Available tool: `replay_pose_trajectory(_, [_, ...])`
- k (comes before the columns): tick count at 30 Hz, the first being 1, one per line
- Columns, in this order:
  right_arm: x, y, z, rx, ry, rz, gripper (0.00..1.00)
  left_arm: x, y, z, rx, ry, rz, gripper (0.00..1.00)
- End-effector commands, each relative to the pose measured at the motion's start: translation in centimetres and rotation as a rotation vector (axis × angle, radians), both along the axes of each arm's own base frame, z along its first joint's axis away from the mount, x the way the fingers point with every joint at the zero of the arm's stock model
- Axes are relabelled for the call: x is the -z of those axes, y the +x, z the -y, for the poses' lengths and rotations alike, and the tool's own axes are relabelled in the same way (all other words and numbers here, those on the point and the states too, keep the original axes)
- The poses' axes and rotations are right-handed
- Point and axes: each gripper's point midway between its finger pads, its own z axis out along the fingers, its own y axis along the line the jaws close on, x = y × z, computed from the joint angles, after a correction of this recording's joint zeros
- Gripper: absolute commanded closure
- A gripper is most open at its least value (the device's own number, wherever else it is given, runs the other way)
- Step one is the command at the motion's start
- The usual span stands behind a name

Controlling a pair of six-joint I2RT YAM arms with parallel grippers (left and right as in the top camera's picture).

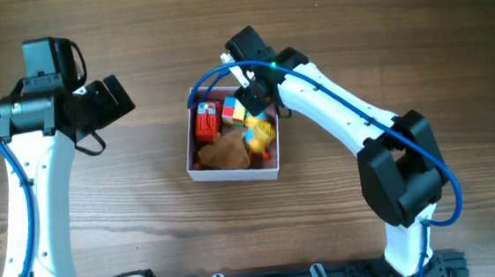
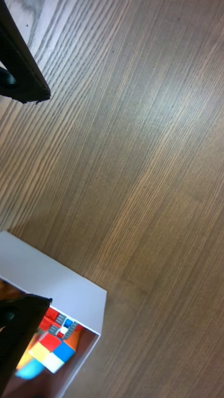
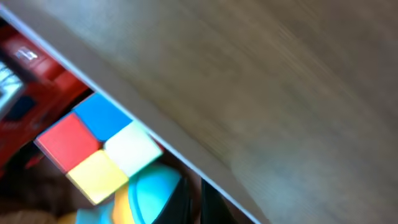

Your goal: Pack container

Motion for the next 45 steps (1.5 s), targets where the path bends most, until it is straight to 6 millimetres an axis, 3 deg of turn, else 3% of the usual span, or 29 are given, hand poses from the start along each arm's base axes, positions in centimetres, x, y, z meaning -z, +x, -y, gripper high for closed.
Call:
replay_pose_trajectory(1, [-0.8, 2.5, 1.1, 0.07, -0.062, 0.114, 0.96, 0.4, 0.0, 0.1, 0.015, -0.008, -0.011, 0.0])
replay_pose_trajectory(7, [-1.2, 3.1, 0.6, 0.024, -0.061, 0.144, 0.96, 0.4, 0.0, 0.1, 0.015, -0.008, -0.011, 0.0])
replay_pose_trajectory(11, [-1.0, 1.1, 0.4, 0.003, -0.044, 0.06, 0.96, 0.4, 0.0, 0.1, 0.015, -0.008, -0.011, 0.0])
replay_pose_trajectory(14, [-4.5, 0.0, 1.0, 0.097, 0.015, 0.074, 0.95, 0.4, 0.0, 0.1, 0.016, -0.008, -0.01, 0.0])
replay_pose_trajectory(17, [-10.2, -0.4, 2.7, 0.212, 0.121, 0.146, 0.86, 0.4, 0.1, 0.4, 0.061, 0.005, -0.01, 0.0])
replay_pose_trajectory(19, [-14.1, -0.2, 5.1, 0.313, 0.202, 0.201, 0.43, 0.4, 0.3, 1.4, 0.115, 0.015, -0.007, 0.0])
replay_pose_trajectory(20, [-14.9, -0.2, 5.9, 0.336, 0.223, 0.21, 0.33, 0.3, 0.4, 2.1, 0.139, 0.018, -0.003, 0.0])
replay_pose_trajectory(21, [-16.2, -0.3, 7.1, 0.357, 0.26, 0.212, 0.16, 0.2, 0.7, 2.9, 0.172, 0.024, 0.008, 0.0])
replay_pose_trajectory(23, [-17.8, -0.6, 9.5, 0.396, 0.319, 0.199, 0.0, -0.2, 1.5, 4.5, 0.225, 0.061, 0.043, 0.0])
replay_pose_trajectory(30, [-18.5, 1.3, 16.5, 0.554, 0.284, 0.26, 0.0, -1.0, 2.7, 5.6, 0.252, 0.13, 0.1, 0.0])
replay_pose_trajectory(34, [-17.8, 0.4, 18.1, 0.555, 0.244, 0.22, 0.0, -0.9, 2.4, 5.7, 0.277, 0.133, 0.084, 0.0])
replay_pose_trajectory(39, [-19.6, -2.7, 19.5, 0.613, 0.262, 0.227, 0.0, -1.5, 0.4, 7.5, 0.379, 0.094, 0.088, 0.0])
replay_pose_trajectory(45, [-19.8, -9.5, 20.8, 0.641, 0.336, 0.328, 0.0, -2.4, -4.4, 7.8, 0.379, 0.075, 0.226, 0.0])
